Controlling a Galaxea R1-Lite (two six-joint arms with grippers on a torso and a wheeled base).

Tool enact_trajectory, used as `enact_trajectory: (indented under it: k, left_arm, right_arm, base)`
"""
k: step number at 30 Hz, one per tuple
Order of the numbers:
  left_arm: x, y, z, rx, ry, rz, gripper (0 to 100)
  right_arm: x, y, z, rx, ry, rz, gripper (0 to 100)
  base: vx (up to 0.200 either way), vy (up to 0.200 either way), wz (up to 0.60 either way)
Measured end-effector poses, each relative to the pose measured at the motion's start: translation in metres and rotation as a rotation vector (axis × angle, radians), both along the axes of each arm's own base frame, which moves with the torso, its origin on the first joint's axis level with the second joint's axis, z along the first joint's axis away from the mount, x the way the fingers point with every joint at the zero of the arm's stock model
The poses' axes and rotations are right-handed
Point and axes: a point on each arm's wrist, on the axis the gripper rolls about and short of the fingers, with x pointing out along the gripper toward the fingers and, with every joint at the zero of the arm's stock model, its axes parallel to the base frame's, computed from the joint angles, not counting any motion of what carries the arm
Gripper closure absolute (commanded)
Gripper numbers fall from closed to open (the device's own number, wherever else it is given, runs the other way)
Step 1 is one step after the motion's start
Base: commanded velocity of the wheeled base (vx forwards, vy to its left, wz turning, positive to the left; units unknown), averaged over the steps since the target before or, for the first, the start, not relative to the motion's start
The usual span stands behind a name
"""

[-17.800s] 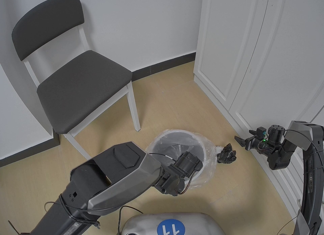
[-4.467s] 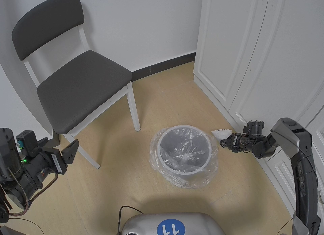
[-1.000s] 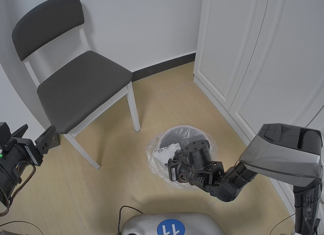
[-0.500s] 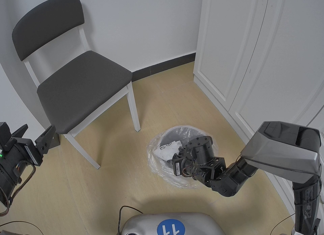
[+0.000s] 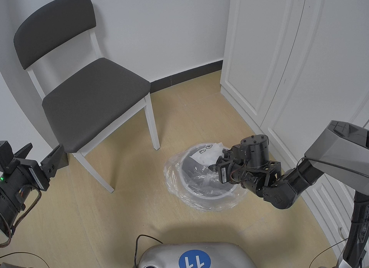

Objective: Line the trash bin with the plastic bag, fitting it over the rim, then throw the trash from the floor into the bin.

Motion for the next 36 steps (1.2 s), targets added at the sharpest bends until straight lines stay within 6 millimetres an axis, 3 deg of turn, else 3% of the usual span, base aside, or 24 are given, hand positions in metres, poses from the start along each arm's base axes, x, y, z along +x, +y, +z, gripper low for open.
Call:
enact_trajectory:
  k: [6, 17, 24, 27, 36]
  left_arm:
    - [0.0, 0.0, 0.0, 0.001, 0.001, 0.0, 0]
    - [0.0, 0.0, 0.0, 0.001, 0.001, -0.002, 0]
    - [0.0, 0.0, -0.001, 0.001, 0.002, -0.001, 0]
    - [0.0, 0.0, -0.001, 0.001, 0.002, -0.001, 0]
    - [0.0, 0.0, -0.002, 0.002, 0.007, -0.001, 0]
  right_arm:
    - [-0.005, 0.004, -0.015, -0.05, 0.03, 0.024, 100]
    - [-0.046, 0.032, -0.039, -0.149, 0.086, 0.118, 100]
    - [-0.05, 0.04, -0.057, -0.192, 0.104, 0.126, 100]
    - [-0.049, 0.04, -0.056, -0.189, 0.1, 0.123, 100]
    - [-0.044, 0.027, -0.026, -0.139, 0.046, 0.086, 100]
  base:
    - [0.0, 0.0, 0.0]
    - [0.0, 0.0, 0.0]
    - [0.0, 0.0, 0.0]
    - [0.0, 0.0, 0.0]
    - [0.0, 0.0, 0.0]
